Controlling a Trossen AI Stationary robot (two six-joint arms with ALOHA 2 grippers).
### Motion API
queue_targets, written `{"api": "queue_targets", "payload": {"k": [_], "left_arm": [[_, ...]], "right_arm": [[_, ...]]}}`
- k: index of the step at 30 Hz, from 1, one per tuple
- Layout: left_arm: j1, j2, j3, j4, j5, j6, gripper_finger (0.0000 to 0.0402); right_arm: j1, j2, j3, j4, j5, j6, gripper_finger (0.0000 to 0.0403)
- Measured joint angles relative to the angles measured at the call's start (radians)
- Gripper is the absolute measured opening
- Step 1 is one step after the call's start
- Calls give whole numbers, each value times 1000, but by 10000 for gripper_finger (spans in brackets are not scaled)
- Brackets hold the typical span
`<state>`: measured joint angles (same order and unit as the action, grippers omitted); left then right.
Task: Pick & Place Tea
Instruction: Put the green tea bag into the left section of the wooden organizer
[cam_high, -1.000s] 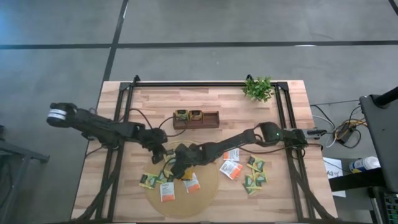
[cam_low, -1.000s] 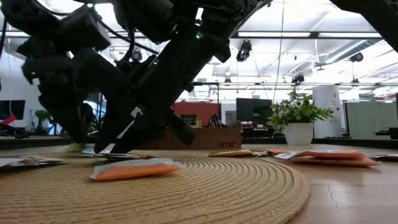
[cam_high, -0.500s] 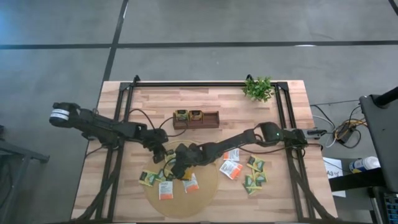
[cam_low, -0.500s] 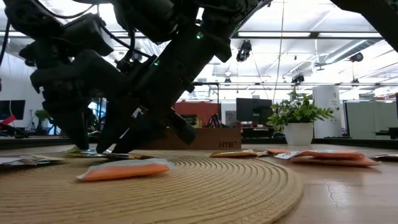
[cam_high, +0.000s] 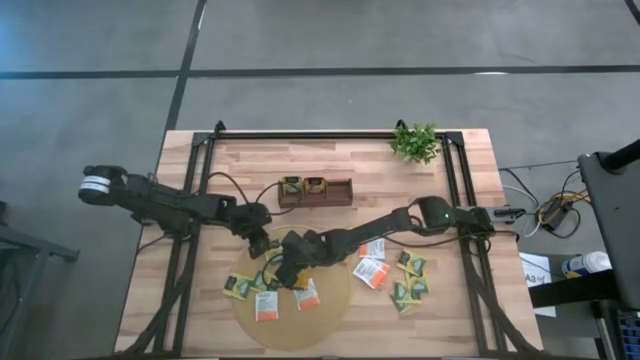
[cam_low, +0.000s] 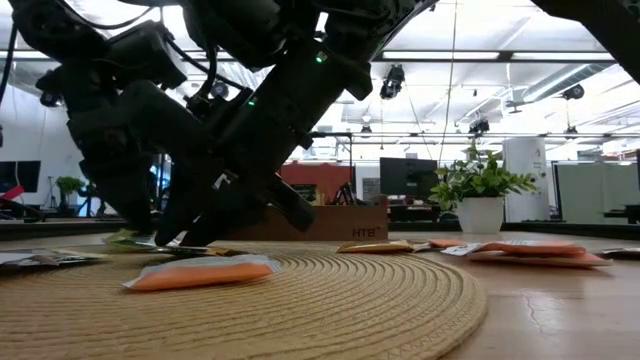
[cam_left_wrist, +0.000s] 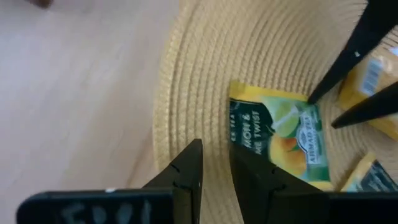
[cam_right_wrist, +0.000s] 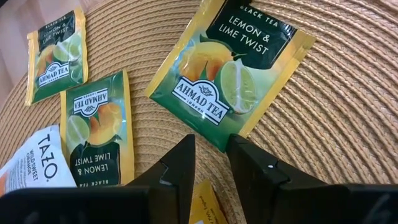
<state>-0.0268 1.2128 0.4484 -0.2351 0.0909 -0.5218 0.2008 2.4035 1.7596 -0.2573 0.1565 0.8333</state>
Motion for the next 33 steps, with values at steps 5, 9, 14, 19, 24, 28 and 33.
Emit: {"api": "queue_targets", "payload": {"k": [5, 9, 14, 19, 24, 28, 33], "left_arm": [[1, 24, -3, -1, 153, -15, 76], [1, 34, -4, 6, 175, -39, 76], [1, 32, -2, 54, 182, -49, 76], [3, 31, -2, 97, 215, -54, 76], [4, 31, -2, 91, 223, -54, 66], [6, 31, -2, 64, 195, -53, 40], [6, 31, 18, 4, 143, -30, 4]], "right_arm": [[0, 0, 0, 0, 0, -12, 100], [0, 0, 0, 0, -1, -26, 100], [0, 0, 0, 0, -1, -26, 100], [0, 0, -1, 0, -1, -26, 100], [0, 0, -1, 0, -1, -50, 100], [0, 0, -1, 0, -1, -58, 100], [0, 0, -1, 0, -2, -60, 100]]}}
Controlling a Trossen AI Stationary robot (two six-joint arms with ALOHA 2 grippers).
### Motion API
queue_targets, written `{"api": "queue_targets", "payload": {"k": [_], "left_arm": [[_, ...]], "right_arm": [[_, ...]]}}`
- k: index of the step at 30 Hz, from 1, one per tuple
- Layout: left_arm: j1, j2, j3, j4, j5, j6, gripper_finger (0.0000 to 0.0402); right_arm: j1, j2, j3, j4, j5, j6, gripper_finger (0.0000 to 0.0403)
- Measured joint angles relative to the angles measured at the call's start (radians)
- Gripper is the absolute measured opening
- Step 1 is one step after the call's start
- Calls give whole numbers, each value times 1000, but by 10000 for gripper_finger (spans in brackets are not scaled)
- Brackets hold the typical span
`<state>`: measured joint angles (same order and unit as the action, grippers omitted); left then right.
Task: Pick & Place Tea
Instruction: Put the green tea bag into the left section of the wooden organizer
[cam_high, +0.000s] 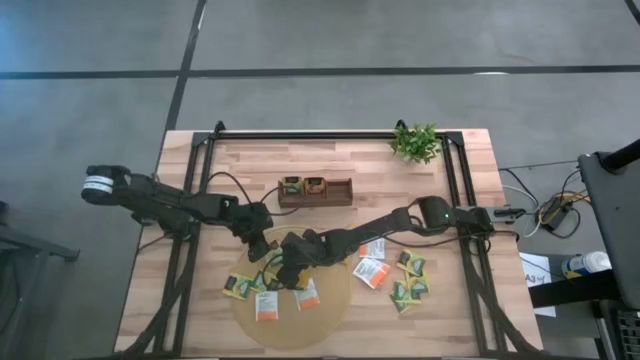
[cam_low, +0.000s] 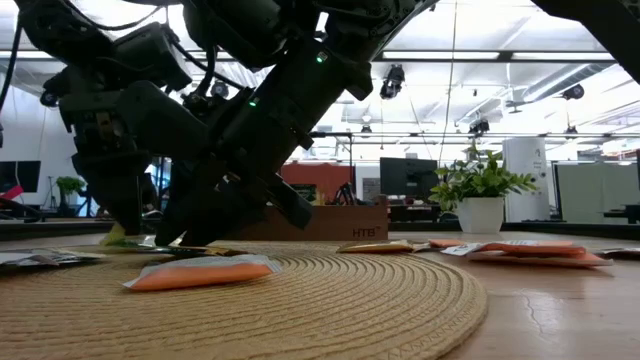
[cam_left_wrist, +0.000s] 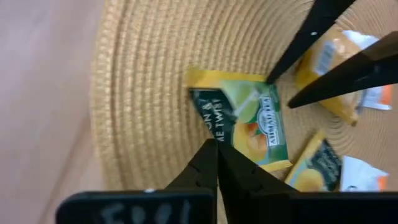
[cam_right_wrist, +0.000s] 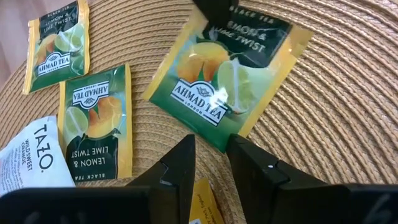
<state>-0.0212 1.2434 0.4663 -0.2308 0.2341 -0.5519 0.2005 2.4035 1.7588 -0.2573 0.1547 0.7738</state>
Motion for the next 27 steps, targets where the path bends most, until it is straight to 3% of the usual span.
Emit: {"api": "queue_targets", "payload": {"k": [9, 17, 23, 27], "left_arm": [[0, -44, 133, -157, -145, 151, 1], [34, -78, 272, -290, -335, 410, 0], [171, -81, 343, -287, -385, 642, 0], [309, -75, 364, -265, -334, 749, 0]], "right_arm": [[-2, -56, -7, -85, 65, -84, 100], [-1, -247, -12, -336, 271, -125, 100], [0, -365, -33, -525, 401, -18, 100], [0, -431, -101, -537, 425, 55, 100]]}}
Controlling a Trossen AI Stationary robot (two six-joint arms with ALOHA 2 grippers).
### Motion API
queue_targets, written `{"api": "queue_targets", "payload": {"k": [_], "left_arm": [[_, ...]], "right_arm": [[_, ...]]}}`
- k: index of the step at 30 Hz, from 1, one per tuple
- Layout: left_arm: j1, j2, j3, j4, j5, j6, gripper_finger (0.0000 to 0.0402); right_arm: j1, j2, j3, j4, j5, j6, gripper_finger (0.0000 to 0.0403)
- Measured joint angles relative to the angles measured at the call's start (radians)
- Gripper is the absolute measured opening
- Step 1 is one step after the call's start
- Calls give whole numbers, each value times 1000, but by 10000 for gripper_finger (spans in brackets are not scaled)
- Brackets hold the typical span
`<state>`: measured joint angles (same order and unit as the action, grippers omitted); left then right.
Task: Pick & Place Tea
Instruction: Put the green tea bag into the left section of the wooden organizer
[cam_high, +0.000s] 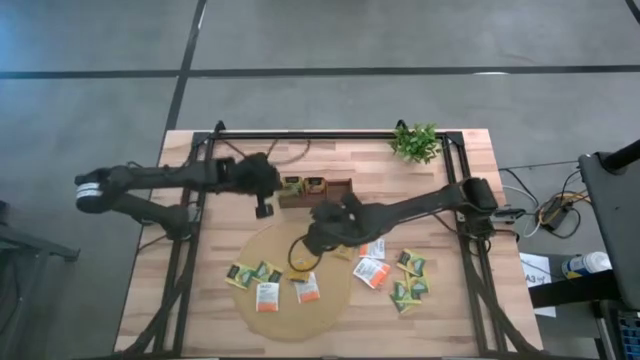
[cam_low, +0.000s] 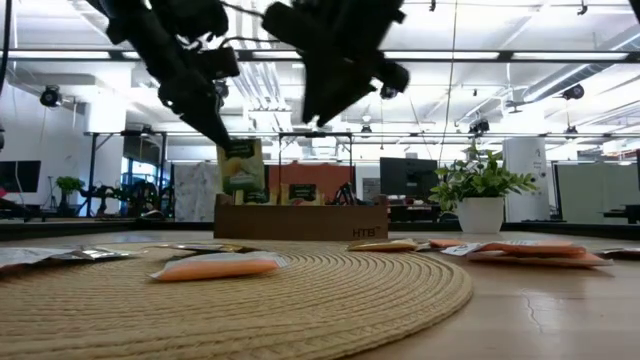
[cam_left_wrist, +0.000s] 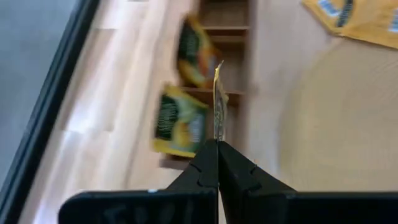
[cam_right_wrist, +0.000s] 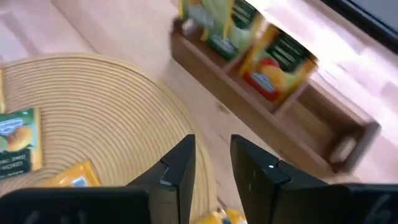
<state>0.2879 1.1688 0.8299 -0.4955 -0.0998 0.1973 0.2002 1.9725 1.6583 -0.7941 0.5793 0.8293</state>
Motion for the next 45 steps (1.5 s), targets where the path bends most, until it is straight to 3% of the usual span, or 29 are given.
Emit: {"api": "queue_targets", "payload": {"k": [5, 8, 17, 31, 45], "left_arm": [[112, 3, 1, 36, 148, 42, 0], [118, 7, 1, 68, 172, 57, 0], [118, 80, 1, 86, 173, 110, 0], [116, 240, 40, 106, 90, 138, 0], [114, 271, 61, 97, 24, 147, 1]], "right_arm": [[8, -82, -121, 6, 0, 85, 100], [10, -119, -191, 8, 0, 102, 100], [11, -191, -309, 46, 0, 148, 100], [11, -199, -338, 79, -12, 158, 100], [10, -199, -348, 78, -11, 155, 100]]}}
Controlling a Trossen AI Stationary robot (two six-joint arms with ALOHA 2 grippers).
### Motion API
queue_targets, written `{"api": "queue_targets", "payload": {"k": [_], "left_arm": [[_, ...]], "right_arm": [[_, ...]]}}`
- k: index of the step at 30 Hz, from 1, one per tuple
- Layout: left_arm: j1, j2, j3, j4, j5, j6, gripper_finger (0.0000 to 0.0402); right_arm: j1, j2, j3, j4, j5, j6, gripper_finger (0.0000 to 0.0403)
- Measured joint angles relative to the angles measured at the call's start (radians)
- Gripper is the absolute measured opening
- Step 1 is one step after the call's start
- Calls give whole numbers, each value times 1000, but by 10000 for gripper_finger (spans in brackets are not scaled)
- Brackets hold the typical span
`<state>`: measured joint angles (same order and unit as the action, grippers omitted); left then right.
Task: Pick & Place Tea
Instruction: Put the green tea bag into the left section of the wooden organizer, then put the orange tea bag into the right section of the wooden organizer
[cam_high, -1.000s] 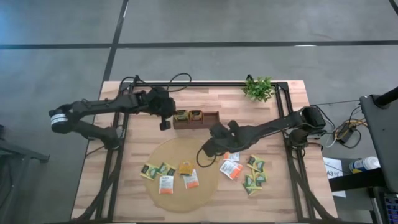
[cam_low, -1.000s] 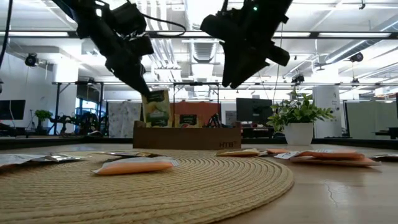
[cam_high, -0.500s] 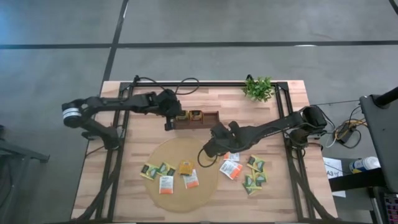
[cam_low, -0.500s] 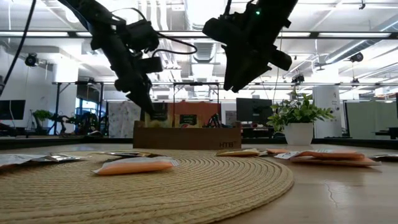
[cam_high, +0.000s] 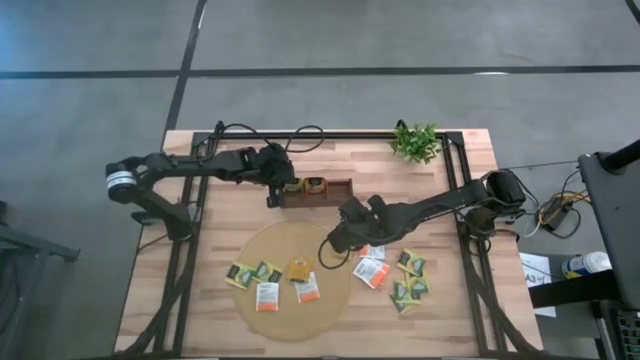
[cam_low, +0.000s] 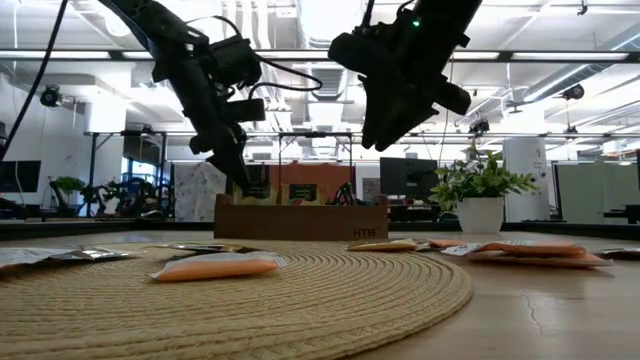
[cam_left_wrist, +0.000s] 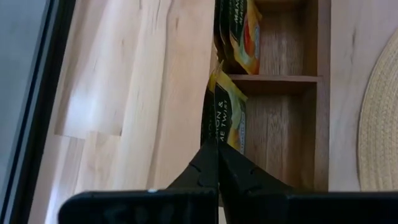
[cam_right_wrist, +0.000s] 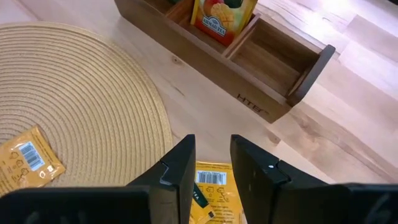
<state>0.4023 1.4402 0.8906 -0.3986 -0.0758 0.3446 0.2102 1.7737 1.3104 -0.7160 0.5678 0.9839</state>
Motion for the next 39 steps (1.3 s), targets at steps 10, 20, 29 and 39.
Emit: {"api": "queue_targets", "payload": {"k": [10, 20, 29, 39], "left_arm": [[0, -5, 24, -6, -2, -26, 85], [-48, -74, 93, -154, -61, -53, 112], [-164, -223, 52, -144, 268, -342, 112], [-402, -372, -141, -113, 291, -582, 113]], "right_arm": [[-15, 0, 0, 7, -42, -42, 100], [-17, 0, 0, 32, -60, -53, 100], [-36, 7, -6, 195, -153, -101, 100], [-39, 88, -6, 502, -389, -51, 100]]}}
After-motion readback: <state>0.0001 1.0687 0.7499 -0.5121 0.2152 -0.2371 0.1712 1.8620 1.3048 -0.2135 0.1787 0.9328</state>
